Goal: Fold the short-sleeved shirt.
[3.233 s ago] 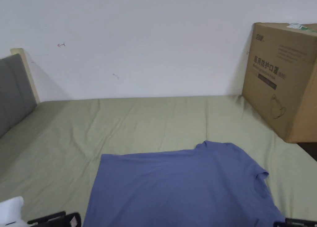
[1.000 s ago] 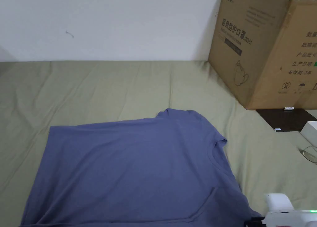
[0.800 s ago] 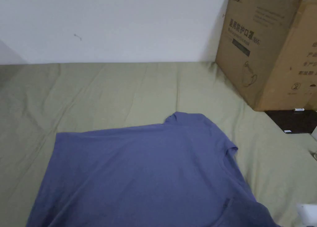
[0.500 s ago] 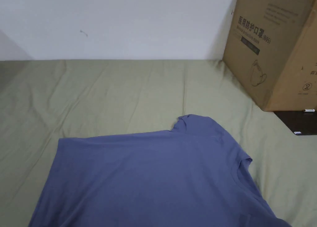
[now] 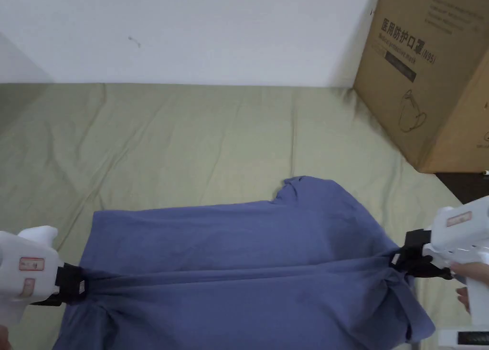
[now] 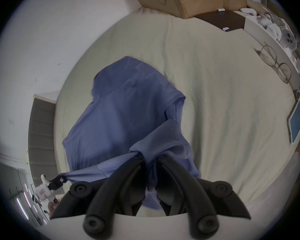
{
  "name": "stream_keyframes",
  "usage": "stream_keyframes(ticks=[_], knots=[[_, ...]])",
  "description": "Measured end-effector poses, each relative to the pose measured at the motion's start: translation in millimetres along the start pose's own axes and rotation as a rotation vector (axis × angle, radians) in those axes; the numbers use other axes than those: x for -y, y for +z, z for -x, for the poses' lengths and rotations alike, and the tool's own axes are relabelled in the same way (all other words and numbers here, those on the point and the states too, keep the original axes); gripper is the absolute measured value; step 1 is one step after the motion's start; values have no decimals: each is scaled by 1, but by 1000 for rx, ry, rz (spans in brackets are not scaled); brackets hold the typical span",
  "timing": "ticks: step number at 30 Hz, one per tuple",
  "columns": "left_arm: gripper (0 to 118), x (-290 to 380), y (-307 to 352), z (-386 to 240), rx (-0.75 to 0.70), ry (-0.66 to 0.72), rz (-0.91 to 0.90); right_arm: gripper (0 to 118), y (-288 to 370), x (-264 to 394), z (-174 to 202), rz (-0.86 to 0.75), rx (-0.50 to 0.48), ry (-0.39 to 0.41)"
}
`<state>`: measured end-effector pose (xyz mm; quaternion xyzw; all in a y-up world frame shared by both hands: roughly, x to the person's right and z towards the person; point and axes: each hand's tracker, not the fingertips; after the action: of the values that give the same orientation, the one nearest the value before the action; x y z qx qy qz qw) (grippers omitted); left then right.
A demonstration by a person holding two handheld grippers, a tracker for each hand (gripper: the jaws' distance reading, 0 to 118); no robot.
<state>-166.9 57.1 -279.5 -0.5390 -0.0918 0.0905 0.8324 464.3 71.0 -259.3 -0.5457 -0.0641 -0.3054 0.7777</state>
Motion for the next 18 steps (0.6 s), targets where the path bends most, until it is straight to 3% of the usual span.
stream_keyframes(ticks=[1, 2, 3, 4, 5, 6, 7, 9, 12, 13, 15, 16, 17, 18], knots=[[21, -4, -6, 3, 13, 39, 0, 10, -9, -2, 3, 2, 12, -15], [36, -6, -11, 5, 18, 68, 0, 11, -14, -2, 5, -19, 15, -36], [70, -7, -14, 7, 14, 86, 3, 19, -17, 1, 6, -48, 14, -38], [96, -5, -15, 7, 29, 92, -4, 39, -18, 4, 7, -101, 13, -45], [100, -3, -9, 6, 51, 104, -33, 84, -16, 8, 4, -135, 4, -41], [99, -1, -6, 5, 60, 106, -45, 108, -15, 12, 4, -149, 4, -34], [99, 3, -1, 4, 66, 105, -54, 118, -10, 18, 4, -183, -3, -22], [99, 12, 12, -2, 86, 87, -82, 118, 5, 30, 2, -229, -23, 16], [99, 37, 50, -25, 56, -25, -267, 118, 35, 61, 9, -265, -43, 110], [99, 50, 65, -36, 43, -56, -335, 117, 51, 76, 11, -344, -63, 137], [90, 78, 91, -53, 56, -71, -463, 112, 79, 114, 14, -458, -181, 199], [77, 95, 106, -55, 72, -60, -529, 103, 93, 135, 16, -516, -211, 222], [41, 110, 116, -61, 87, -44, -581, 70, 106, 153, 18, -569, -224, 241], [3, 123, 123, -65, 119, -31, -601, 27, 116, 171, 20, -617, -228, 258]])
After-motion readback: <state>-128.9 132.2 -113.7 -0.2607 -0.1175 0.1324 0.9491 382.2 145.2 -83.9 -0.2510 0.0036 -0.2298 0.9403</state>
